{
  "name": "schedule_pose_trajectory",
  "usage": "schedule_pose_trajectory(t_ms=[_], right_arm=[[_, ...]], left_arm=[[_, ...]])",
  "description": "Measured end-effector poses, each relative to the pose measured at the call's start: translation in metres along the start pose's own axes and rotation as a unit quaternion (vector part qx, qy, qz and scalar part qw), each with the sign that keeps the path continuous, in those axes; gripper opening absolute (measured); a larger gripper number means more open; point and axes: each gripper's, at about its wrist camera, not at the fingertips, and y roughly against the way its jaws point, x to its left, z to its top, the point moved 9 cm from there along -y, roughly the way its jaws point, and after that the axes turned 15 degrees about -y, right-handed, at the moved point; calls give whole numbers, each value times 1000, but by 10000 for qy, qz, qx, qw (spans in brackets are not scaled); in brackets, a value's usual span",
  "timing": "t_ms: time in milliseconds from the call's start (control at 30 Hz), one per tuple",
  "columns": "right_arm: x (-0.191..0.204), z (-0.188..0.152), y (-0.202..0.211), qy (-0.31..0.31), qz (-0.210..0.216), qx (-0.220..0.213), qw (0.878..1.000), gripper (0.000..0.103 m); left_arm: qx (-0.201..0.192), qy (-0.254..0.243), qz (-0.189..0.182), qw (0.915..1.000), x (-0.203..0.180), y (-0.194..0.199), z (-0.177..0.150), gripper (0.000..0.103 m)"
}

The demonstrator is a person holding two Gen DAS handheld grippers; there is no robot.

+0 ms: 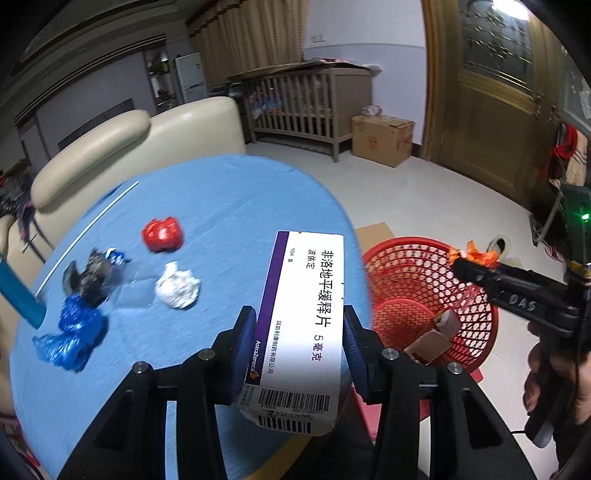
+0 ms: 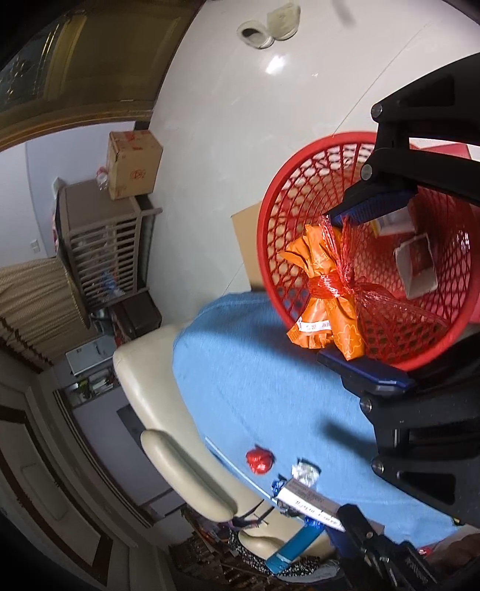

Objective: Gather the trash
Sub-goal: 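Carry the orange bag into the red basket and open right tool while left carries white box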

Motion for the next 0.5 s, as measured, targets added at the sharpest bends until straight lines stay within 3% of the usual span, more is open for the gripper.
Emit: schedule_pose_trajectory(t_ms=[300,500], right_arm=[[-27,-4,-18,-118,-212,226,9994,69],[-38,-6,-30,-150,-345,499,9980,74]], left_arm=[[-35,-289,-209,9994,-33,-13,23,48],[-9,-440,-283,9986,-49,-19,31,48]])
